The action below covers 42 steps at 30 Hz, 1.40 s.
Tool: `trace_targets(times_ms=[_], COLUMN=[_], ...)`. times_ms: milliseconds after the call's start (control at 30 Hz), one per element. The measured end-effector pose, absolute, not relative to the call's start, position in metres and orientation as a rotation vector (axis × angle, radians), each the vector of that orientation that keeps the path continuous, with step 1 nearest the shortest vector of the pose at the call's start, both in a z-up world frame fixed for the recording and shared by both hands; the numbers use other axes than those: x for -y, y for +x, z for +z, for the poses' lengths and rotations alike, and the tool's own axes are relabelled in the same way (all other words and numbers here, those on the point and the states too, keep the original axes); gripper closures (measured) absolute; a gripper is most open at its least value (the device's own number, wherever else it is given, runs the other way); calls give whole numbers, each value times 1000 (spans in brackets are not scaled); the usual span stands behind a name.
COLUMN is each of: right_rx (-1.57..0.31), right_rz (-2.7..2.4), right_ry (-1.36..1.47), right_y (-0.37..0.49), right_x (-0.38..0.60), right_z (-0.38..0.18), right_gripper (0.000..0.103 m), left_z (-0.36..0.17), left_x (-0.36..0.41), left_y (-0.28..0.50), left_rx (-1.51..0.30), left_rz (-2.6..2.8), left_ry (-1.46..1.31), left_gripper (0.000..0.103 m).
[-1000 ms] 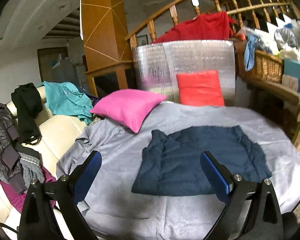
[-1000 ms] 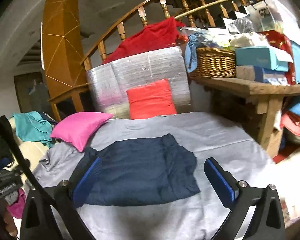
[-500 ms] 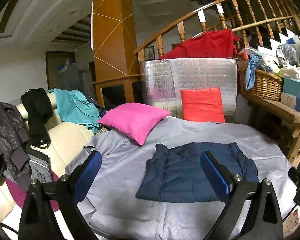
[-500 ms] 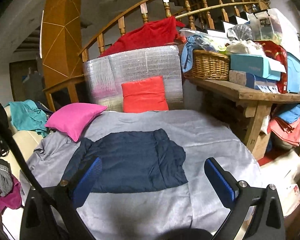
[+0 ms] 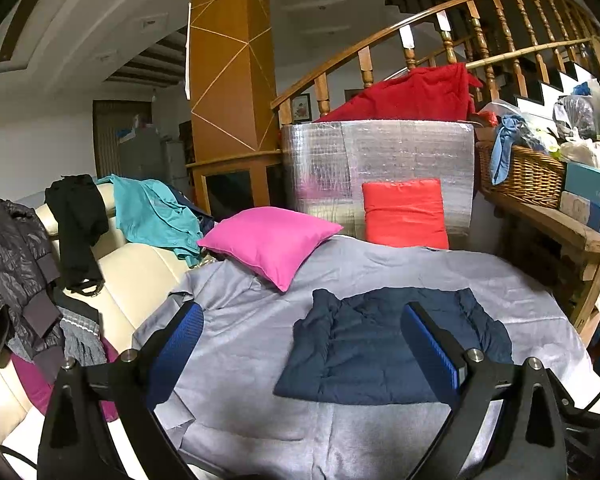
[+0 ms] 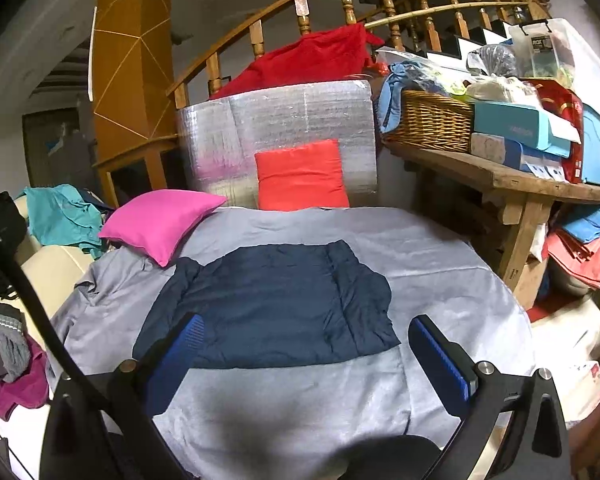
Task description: Fold large clothes
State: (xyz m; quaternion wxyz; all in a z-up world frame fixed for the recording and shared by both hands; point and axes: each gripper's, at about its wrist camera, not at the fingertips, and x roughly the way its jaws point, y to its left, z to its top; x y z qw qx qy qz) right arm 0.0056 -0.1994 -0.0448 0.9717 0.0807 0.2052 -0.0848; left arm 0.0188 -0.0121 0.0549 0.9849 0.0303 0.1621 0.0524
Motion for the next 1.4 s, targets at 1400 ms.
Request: trace_targets(times_ms=[1400], right_rx=[-382], right_rz=[-195], right_ry=[105], right_y=[5], right_x=[173], right_z=[-20], right_gripper=[0], left_z=[63], left_x=[-4], left_y=[7], left_rx=[-317], left_rz=[93], left_ry=[20], left_gripper=[4])
